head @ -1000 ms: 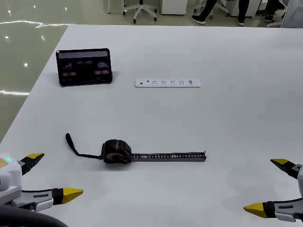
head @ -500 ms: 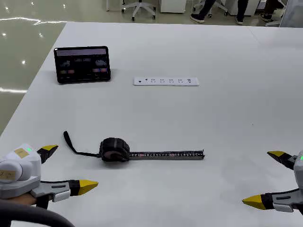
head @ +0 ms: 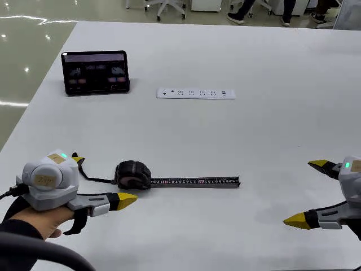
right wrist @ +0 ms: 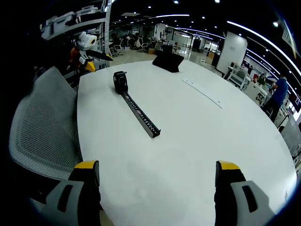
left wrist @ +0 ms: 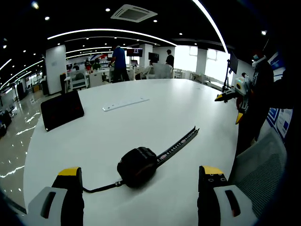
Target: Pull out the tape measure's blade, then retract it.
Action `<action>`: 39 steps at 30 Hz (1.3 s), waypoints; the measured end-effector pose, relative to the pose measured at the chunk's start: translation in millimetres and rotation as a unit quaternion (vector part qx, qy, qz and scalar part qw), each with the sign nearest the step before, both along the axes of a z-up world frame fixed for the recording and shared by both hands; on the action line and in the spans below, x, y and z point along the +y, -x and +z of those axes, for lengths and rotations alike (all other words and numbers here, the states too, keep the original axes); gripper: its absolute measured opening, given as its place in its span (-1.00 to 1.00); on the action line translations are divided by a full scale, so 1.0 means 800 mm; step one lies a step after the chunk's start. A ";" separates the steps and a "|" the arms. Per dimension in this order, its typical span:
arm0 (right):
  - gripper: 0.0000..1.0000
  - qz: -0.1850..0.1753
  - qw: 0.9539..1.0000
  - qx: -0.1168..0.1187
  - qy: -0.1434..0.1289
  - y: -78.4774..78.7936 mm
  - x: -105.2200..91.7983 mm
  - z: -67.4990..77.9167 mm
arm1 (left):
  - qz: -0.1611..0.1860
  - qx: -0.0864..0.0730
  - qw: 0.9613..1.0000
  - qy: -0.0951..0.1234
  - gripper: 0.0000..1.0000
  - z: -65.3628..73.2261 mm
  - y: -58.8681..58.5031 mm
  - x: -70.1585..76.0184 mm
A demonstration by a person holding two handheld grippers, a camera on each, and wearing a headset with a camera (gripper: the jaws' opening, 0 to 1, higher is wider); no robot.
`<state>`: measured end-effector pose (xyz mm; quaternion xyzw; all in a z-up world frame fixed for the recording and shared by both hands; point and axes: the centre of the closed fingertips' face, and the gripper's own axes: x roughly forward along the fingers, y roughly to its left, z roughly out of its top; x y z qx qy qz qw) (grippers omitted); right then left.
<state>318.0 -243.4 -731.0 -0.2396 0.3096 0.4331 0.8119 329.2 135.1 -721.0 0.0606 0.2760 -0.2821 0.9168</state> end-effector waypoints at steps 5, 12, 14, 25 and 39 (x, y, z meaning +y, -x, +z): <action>0.96 0.019 1.000 0.003 0.003 -0.009 0.014 -0.003 | 0.026 0.001 1.000 -0.002 0.98 -0.006 -0.011 -0.007; 0.95 0.046 0.999 0.005 0.009 -0.019 0.034 -0.006 | 0.054 0.004 0.999 0.009 0.97 -0.020 -0.025 -0.021; 0.94 0.053 0.998 0.007 0.019 -0.023 0.036 -0.010 | 0.065 0.006 0.998 0.012 0.97 -0.020 -0.026 -0.023; 0.92 0.063 0.998 0.012 0.018 -0.042 0.048 -0.013 | 0.109 -0.008 0.994 0.001 0.98 -0.032 -0.024 -0.010; 0.89 0.107 0.993 0.018 0.049 -0.048 0.064 -0.026 | 0.171 -0.037 0.985 0.000 1.00 -0.048 -0.029 0.008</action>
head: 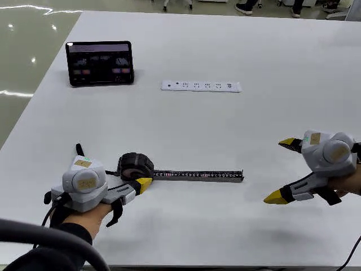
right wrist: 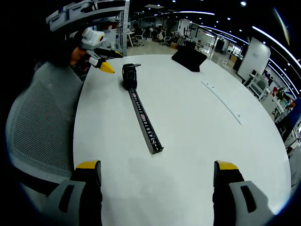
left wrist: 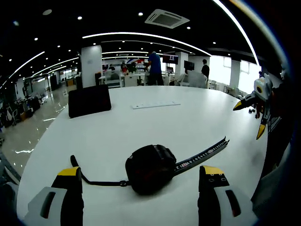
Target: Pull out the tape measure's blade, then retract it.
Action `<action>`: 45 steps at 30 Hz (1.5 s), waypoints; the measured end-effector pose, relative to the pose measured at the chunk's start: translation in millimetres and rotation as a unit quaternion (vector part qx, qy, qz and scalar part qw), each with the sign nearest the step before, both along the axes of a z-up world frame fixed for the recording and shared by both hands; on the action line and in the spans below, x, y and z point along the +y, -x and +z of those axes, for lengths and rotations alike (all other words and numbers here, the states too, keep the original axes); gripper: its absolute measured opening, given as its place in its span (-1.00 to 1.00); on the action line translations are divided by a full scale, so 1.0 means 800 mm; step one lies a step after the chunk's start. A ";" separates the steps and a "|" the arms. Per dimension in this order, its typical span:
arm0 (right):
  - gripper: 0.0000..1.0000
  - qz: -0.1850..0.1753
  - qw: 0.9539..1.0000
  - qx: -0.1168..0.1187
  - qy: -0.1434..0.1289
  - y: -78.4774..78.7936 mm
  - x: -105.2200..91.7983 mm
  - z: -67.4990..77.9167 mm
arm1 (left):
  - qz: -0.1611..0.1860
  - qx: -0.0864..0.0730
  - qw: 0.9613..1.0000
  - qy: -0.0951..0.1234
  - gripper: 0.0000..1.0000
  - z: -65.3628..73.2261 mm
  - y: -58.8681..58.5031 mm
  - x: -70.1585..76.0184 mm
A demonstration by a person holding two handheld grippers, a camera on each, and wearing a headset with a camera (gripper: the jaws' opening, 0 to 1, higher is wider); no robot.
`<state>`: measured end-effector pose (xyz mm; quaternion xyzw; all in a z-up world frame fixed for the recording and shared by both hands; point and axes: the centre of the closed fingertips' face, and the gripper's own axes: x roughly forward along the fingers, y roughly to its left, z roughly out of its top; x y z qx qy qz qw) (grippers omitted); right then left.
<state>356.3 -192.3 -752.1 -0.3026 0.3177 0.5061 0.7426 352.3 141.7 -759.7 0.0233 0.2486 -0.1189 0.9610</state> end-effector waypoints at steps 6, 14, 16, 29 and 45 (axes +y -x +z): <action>0.86 0.033 0.999 0.005 0.021 -0.012 0.016 -0.007 | 0.024 -0.015 1.000 -0.003 1.00 -0.006 -0.013 -0.001; 0.79 0.069 0.996 0.019 0.045 -0.036 0.031 -0.021 | 0.043 -0.033 0.998 0.016 1.00 -0.005 -0.020 -0.006; 0.76 0.077 0.996 0.025 0.049 -0.041 0.036 -0.026 | 0.042 -0.037 0.998 0.023 1.00 -0.005 -0.020 -0.012; 0.50 0.122 0.987 0.055 0.084 -0.043 0.057 -0.054 | 0.023 -0.072 0.997 0.019 1.00 -0.003 -0.027 -0.028; -0.31 0.153 0.978 0.079 0.113 -0.037 0.051 -0.098 | 0.008 -0.065 0.998 0.004 1.00 -0.020 -0.027 -0.035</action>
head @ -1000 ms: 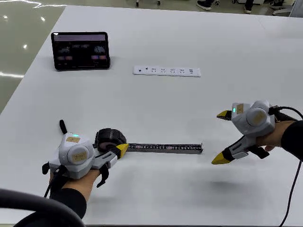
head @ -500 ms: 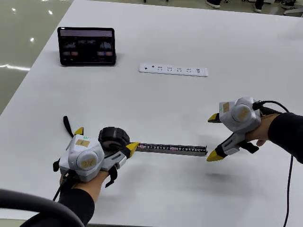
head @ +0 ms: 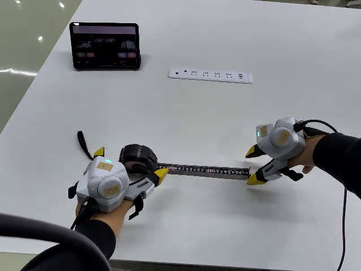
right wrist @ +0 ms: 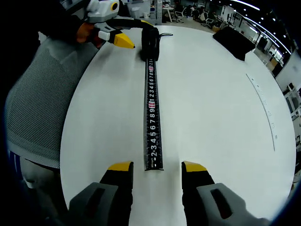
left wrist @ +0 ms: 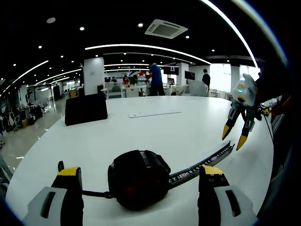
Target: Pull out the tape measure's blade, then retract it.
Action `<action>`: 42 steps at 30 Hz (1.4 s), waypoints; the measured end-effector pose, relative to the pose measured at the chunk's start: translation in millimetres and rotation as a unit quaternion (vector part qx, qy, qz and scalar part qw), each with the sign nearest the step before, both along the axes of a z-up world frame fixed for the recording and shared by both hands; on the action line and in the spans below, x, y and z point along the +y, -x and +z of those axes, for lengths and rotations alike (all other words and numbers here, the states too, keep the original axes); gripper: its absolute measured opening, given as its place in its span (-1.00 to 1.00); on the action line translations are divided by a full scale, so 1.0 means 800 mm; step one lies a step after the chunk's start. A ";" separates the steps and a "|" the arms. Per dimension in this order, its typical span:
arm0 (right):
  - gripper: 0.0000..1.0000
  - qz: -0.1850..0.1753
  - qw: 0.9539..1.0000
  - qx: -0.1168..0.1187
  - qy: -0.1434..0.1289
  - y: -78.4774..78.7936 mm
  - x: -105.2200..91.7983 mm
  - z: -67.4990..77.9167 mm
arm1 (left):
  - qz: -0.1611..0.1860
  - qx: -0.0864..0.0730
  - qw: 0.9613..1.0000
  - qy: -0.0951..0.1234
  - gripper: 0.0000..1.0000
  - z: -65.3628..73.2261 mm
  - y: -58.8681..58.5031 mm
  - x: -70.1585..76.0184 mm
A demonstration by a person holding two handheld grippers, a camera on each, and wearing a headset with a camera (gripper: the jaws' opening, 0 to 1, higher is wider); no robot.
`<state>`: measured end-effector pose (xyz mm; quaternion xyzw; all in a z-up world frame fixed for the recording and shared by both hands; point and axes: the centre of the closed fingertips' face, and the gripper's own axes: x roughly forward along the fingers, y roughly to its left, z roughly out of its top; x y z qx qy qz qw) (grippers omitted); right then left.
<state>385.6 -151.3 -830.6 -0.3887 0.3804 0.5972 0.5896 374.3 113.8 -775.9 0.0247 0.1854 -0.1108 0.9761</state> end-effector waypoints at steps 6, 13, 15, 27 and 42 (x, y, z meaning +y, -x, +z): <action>-0.56 0.013 1.000 0.001 0.010 0.000 -0.003 -0.005 | 0.002 0.002 1.000 0.005 1.00 -0.001 0.000 0.000; -0.68 0.010 1.000 0.008 0.017 0.003 -0.007 -0.010 | 0.005 0.000 1.000 0.009 1.00 0.000 0.000 0.002; -0.70 0.012 1.000 0.009 0.018 0.003 -0.008 -0.011 | 0.005 0.000 1.000 0.010 1.00 -0.001 0.000 0.003; -0.75 0.012 1.000 0.008 0.019 0.008 -0.001 -0.013 | 0.007 0.003 1.000 0.014 1.00 -0.002 0.001 0.003; -0.78 0.009 0.999 0.000 0.044 0.009 -0.002 -0.010 | 0.031 0.028 0.999 0.030 0.70 -0.017 -0.012 0.004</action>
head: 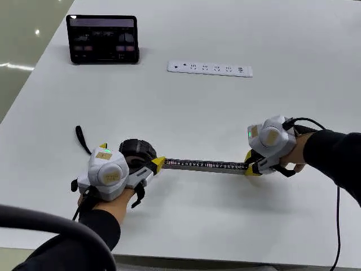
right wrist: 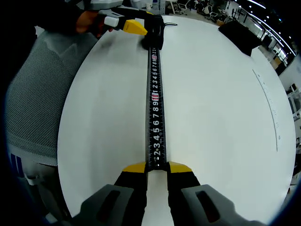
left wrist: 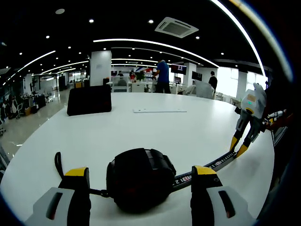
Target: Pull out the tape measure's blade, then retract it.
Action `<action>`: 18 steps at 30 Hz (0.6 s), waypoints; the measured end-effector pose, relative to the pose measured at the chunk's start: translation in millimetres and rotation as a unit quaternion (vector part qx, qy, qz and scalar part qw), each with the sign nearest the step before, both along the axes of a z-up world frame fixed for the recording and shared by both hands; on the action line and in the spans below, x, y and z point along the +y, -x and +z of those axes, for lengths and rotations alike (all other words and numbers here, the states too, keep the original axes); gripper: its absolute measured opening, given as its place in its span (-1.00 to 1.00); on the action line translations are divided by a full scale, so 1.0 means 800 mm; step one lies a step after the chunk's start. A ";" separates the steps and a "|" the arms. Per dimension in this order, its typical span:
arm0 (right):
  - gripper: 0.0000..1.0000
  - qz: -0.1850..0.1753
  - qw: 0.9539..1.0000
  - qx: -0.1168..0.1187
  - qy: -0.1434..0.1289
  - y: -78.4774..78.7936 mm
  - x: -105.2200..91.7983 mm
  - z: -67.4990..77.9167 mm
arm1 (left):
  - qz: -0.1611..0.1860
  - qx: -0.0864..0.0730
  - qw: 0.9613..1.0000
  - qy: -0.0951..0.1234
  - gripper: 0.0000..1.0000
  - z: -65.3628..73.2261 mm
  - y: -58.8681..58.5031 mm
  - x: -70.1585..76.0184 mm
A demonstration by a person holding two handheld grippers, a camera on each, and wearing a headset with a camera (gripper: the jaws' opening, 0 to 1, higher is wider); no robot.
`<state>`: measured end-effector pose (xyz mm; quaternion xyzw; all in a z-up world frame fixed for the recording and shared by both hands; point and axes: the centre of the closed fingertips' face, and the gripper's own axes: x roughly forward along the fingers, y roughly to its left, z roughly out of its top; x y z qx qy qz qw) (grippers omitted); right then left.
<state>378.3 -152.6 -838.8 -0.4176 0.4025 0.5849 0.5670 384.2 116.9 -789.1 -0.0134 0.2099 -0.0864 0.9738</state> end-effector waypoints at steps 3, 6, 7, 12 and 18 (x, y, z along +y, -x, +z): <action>-0.78 -0.010 1.000 0.003 0.000 -0.003 -0.002 -0.001 | 0.001 0.005 1.000 0.002 0.66 0.000 -0.001 -0.006; -0.78 -0.018 1.000 0.006 0.002 -0.004 -0.002 -0.002 | 0.007 0.012 1.000 0.006 0.58 -0.003 -0.004 -0.008; -0.78 -0.023 1.000 0.006 0.004 -0.005 -0.002 -0.003 | 0.012 0.015 1.000 0.007 0.53 -0.004 -0.004 -0.006; -0.78 -0.036 0.999 0.006 0.017 -0.007 -0.001 -0.005 | 0.038 0.022 0.999 0.006 0.26 -0.006 -0.006 -0.001; -0.78 -0.037 0.999 0.009 0.025 -0.007 -0.001 -0.007 | 0.055 0.032 0.998 0.020 0.25 -0.009 -0.010 0.005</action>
